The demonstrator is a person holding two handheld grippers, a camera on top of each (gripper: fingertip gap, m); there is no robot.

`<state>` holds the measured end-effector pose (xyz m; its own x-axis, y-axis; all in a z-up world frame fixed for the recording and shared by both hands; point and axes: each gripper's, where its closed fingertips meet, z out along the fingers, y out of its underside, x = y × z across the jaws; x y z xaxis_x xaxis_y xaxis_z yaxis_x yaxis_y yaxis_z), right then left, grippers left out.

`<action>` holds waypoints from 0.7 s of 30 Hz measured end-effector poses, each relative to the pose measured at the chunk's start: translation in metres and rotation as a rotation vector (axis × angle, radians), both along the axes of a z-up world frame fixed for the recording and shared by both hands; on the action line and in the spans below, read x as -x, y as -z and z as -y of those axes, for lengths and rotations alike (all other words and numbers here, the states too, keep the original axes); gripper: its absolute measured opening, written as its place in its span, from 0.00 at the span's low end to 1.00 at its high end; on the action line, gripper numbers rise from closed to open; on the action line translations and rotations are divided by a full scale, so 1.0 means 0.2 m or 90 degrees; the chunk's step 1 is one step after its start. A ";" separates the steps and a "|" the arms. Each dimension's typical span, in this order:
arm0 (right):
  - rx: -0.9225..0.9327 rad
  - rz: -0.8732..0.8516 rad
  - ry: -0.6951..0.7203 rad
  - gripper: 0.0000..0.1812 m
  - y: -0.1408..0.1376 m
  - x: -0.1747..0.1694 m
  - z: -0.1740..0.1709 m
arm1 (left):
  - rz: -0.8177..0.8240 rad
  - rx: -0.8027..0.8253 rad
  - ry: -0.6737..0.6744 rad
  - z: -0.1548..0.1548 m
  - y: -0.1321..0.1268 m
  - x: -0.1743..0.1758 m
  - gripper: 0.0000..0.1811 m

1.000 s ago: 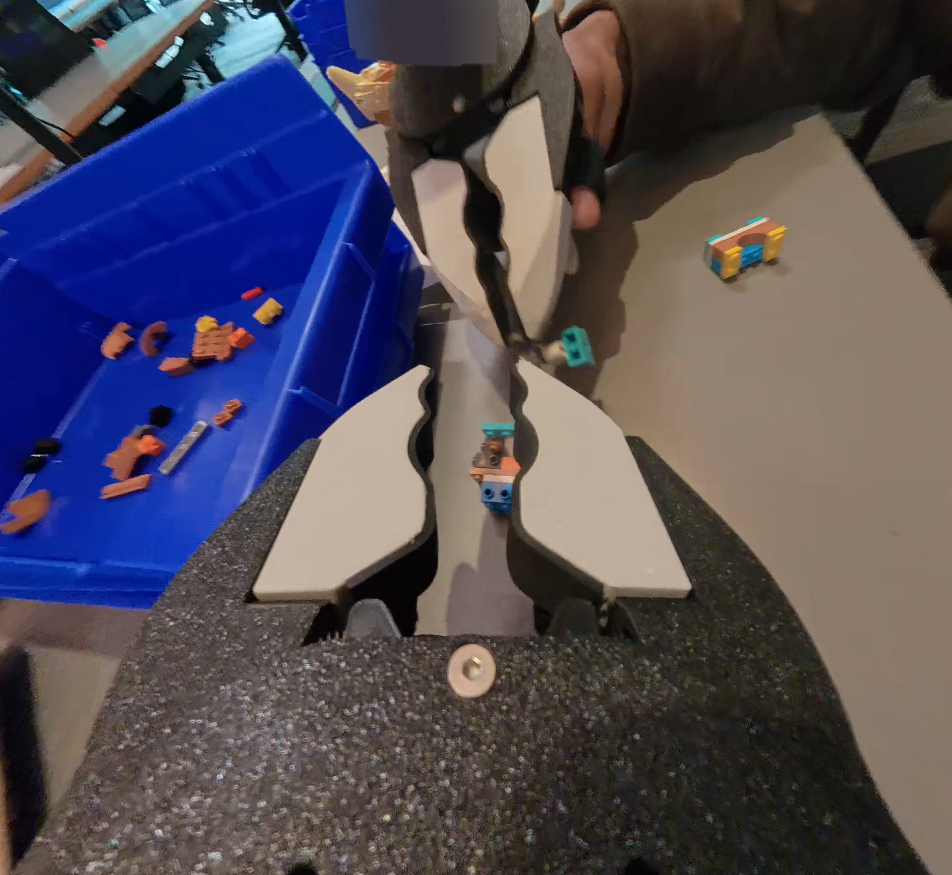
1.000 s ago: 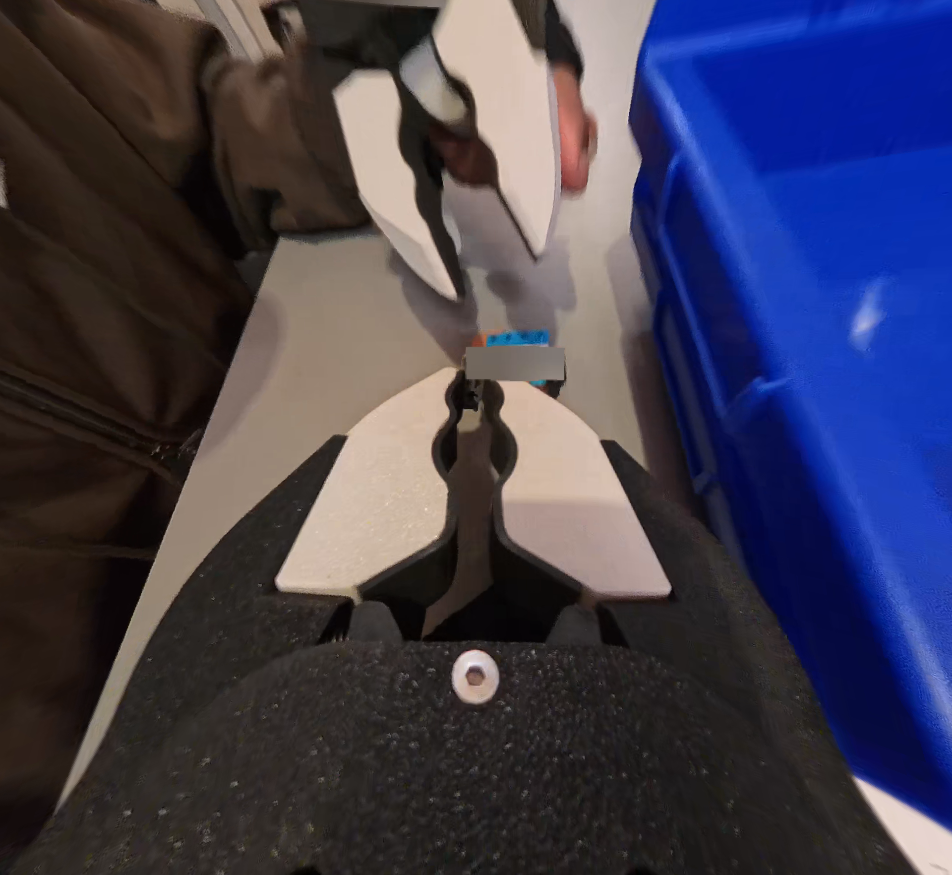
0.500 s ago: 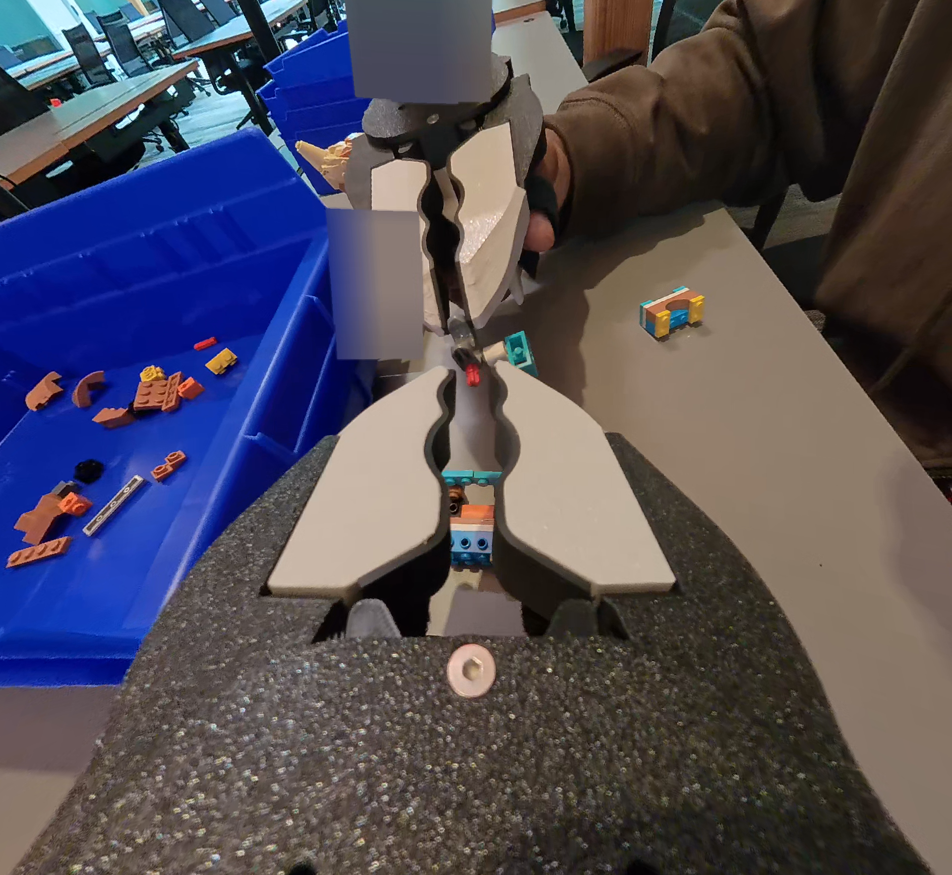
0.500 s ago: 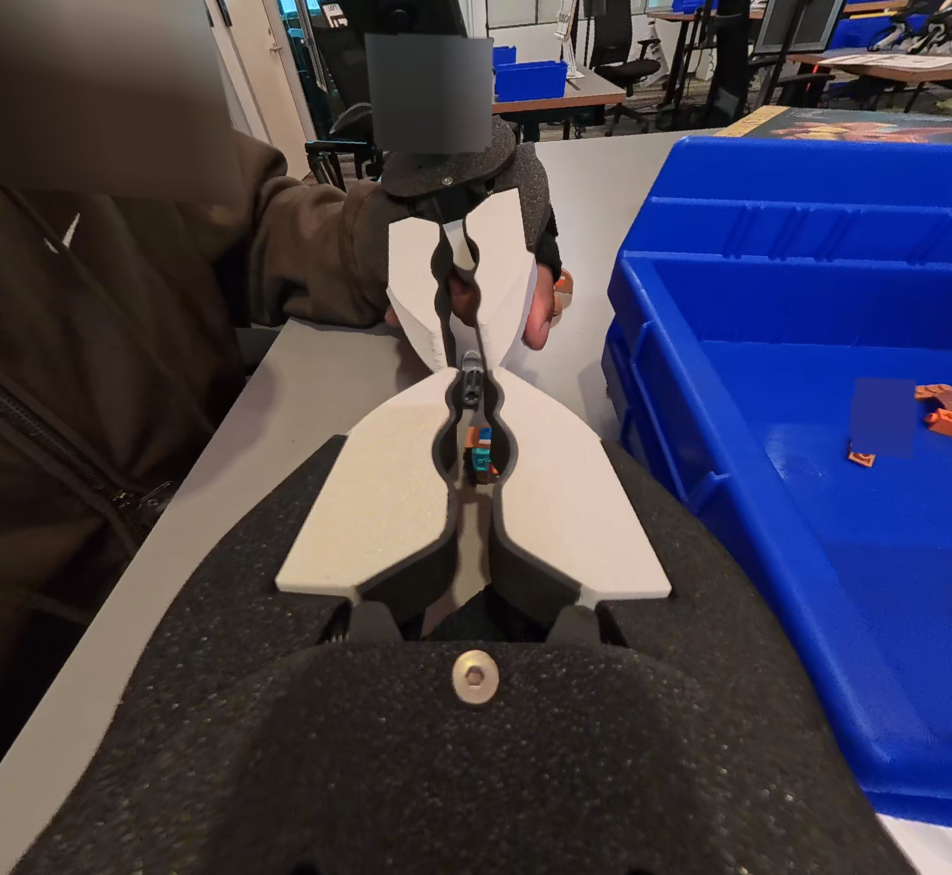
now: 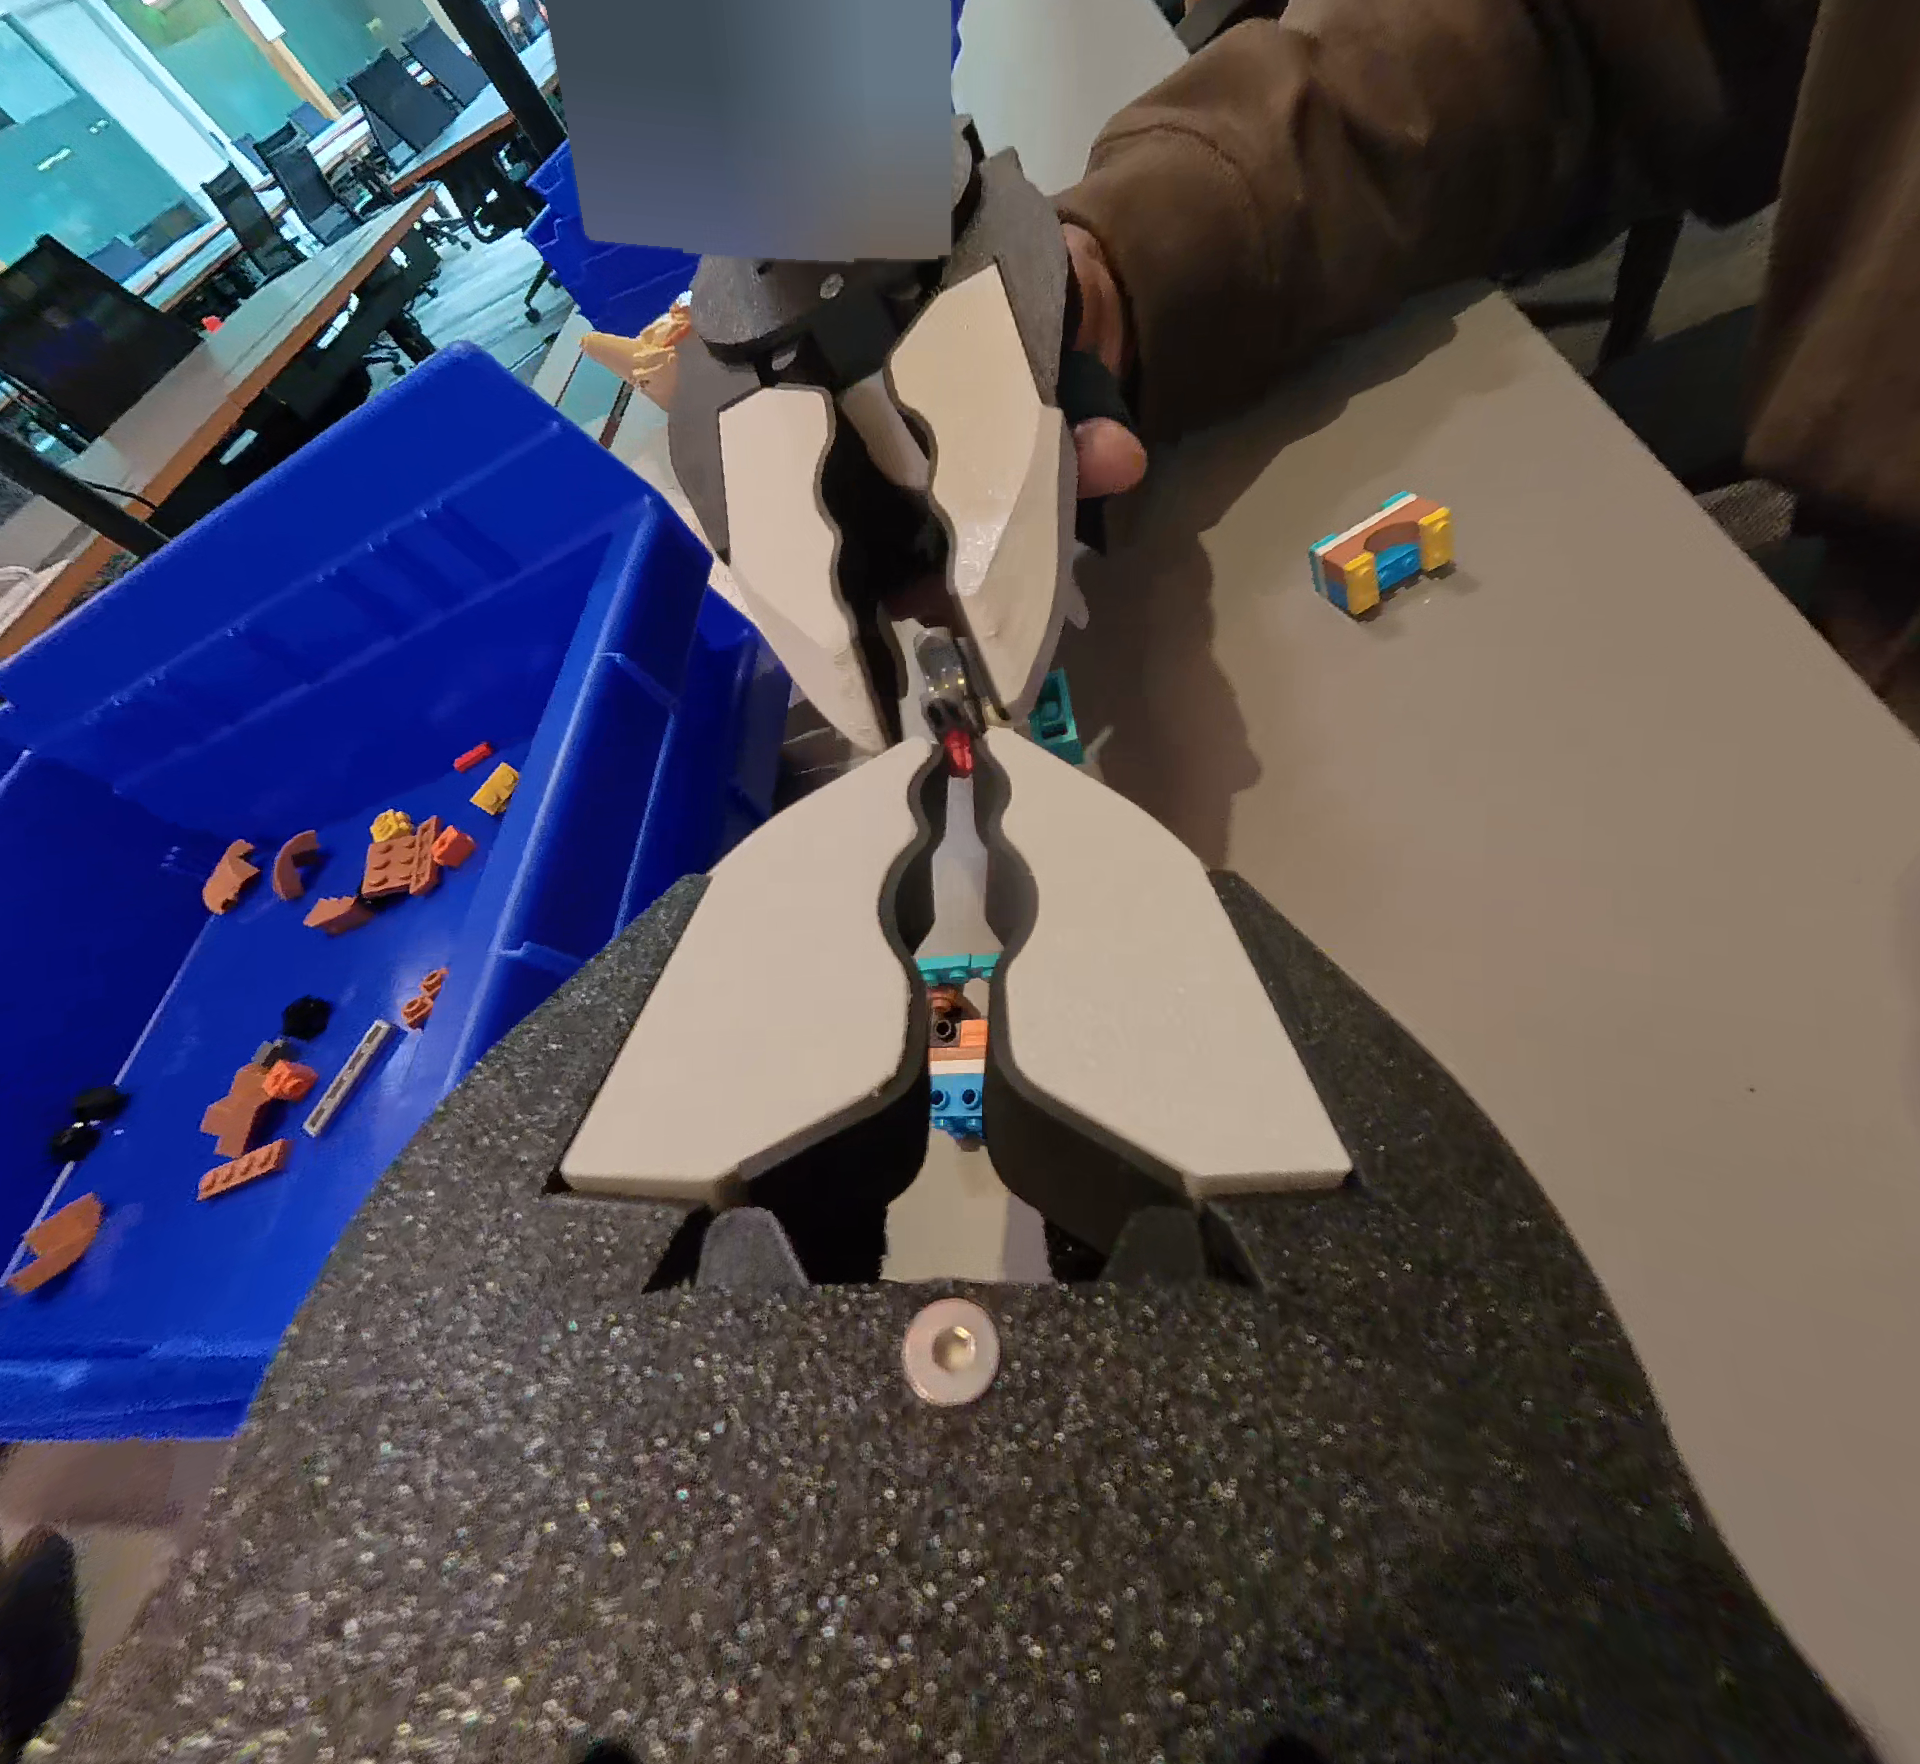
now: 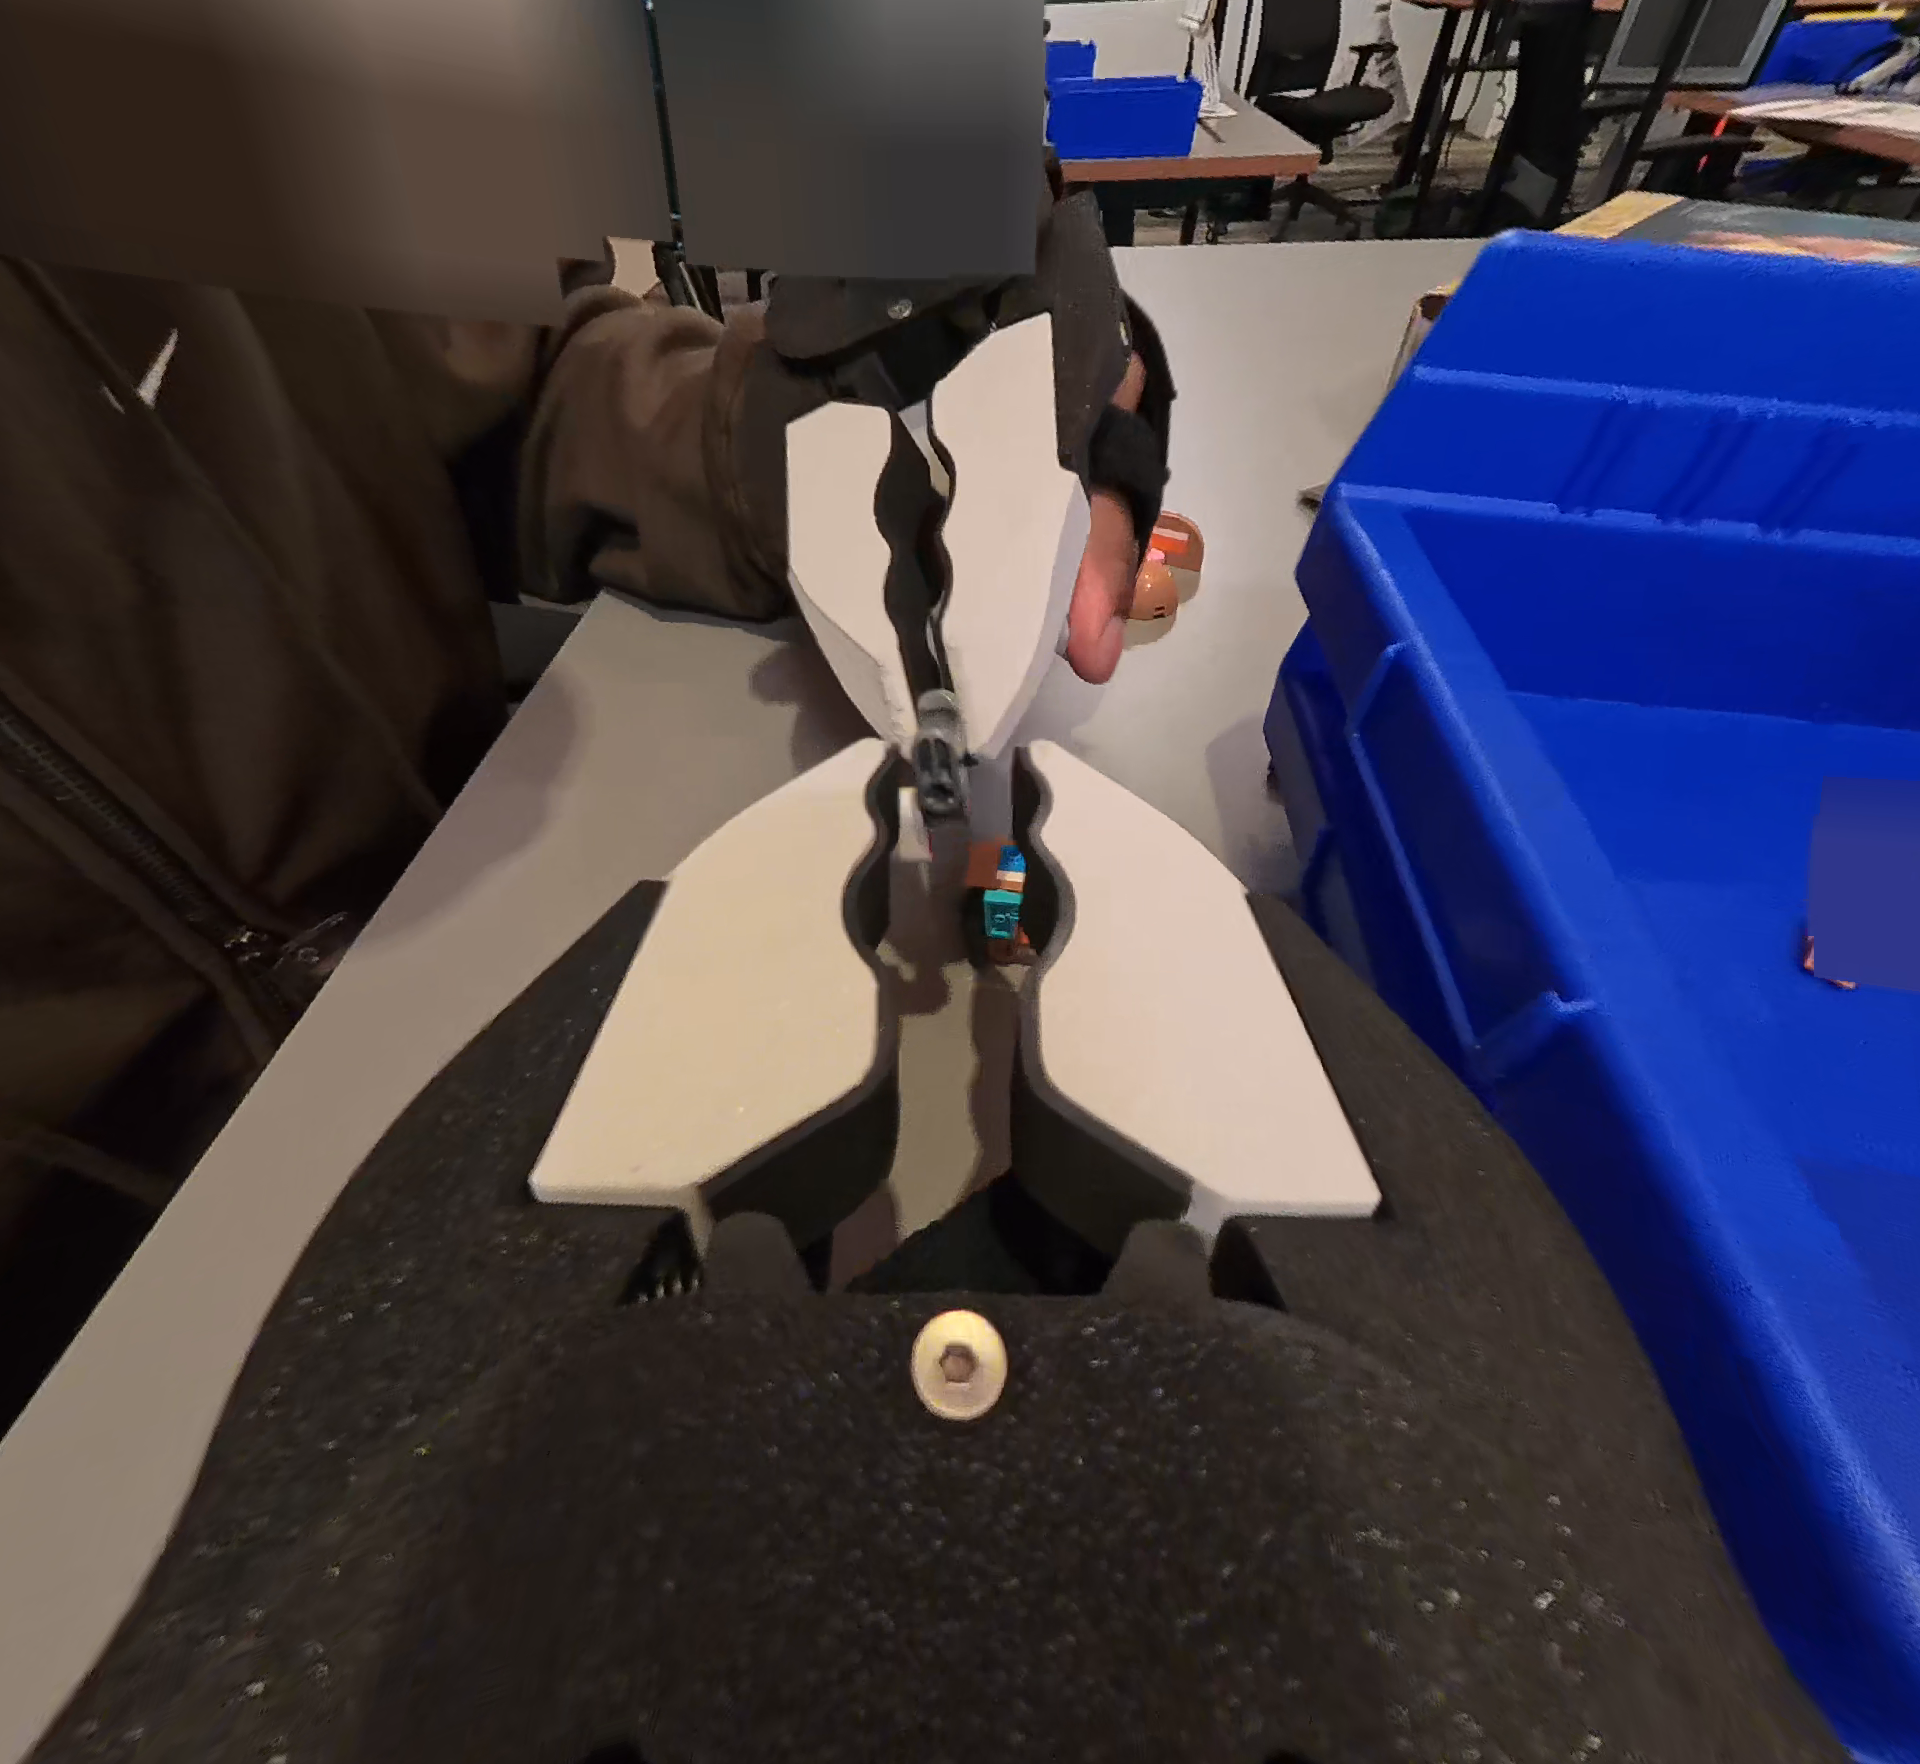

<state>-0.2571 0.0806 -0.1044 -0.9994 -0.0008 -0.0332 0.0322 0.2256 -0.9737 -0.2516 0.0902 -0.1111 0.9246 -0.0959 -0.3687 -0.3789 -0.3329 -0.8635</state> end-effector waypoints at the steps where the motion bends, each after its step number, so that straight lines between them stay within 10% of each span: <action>1: -0.003 -0.013 -0.002 0.07 0.00 -0.01 0.00 | -0.008 0.005 0.001 0.00 0.01 0.00 0.02; 21: -0.043 -0.143 0.003 0.04 -0.02 -0.03 -0.01 | -0.021 0.000 0.009 0.00 -0.03 -0.02 0.02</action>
